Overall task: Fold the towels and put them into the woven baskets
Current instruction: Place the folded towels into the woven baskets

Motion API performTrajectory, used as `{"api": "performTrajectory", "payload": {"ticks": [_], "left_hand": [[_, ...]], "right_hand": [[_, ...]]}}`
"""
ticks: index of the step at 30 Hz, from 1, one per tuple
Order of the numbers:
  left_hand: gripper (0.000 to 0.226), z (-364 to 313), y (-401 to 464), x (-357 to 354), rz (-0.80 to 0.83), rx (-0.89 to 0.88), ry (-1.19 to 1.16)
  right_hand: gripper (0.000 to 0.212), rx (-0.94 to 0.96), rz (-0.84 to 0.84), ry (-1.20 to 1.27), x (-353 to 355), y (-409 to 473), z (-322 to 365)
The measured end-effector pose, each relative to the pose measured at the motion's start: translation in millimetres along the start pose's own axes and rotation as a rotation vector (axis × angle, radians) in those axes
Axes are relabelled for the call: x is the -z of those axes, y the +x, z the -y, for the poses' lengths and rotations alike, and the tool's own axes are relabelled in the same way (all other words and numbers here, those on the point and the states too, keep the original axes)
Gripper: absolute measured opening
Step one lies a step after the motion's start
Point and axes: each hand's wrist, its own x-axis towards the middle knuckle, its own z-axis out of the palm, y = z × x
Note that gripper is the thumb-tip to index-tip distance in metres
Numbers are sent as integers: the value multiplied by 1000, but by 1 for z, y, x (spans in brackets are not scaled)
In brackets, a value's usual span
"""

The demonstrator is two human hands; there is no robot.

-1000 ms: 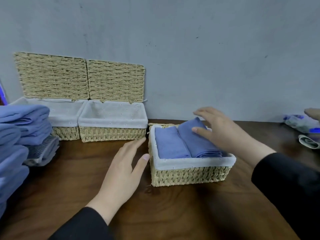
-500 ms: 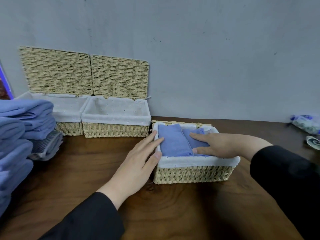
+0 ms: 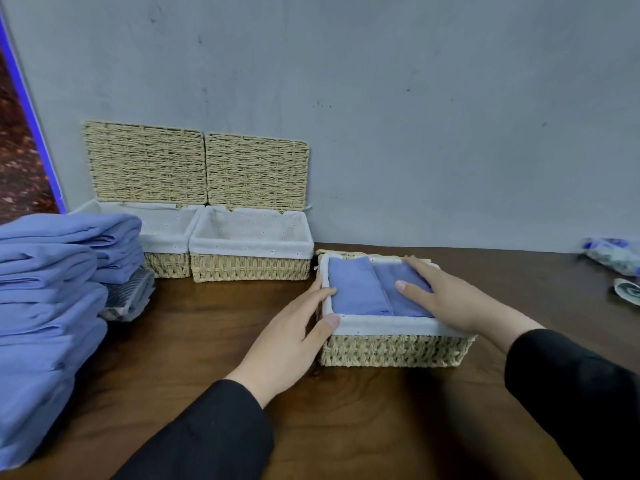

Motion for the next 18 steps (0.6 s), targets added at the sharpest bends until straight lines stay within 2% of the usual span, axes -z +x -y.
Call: {"api": "performTrajectory", "payload": {"ticks": [4,7,9,11,12,14,16,18], "left_hand": [[53,-6,-10,1,-40,2,71],[57,-16,-21,2,-147,-46,91],[41,-23,-20,4,-269,8,-14],[27,-22,-6,7,-399,155,-122],[30,-20,4,11,-429,218,-152],[44,-14,29,12,-363,332,-282],[53,-16,54,10,-245,485,-514],[51,-21,72,4,-178,576,-618]], "right_hand": [[77,-37,72,-18,2,-14,2],[77,24,94,31,2,-28,-4],[74,77,-41,156,2,-34,-8],[65,3,-268,305,5,-31,-11],[61,-65,-333,356,8,-26,-11],[55,-193,-297,480,11,-14,-16],[55,-291,-231,662,10,-2,-18],[60,-365,-237,699,7,8,-23]]}}
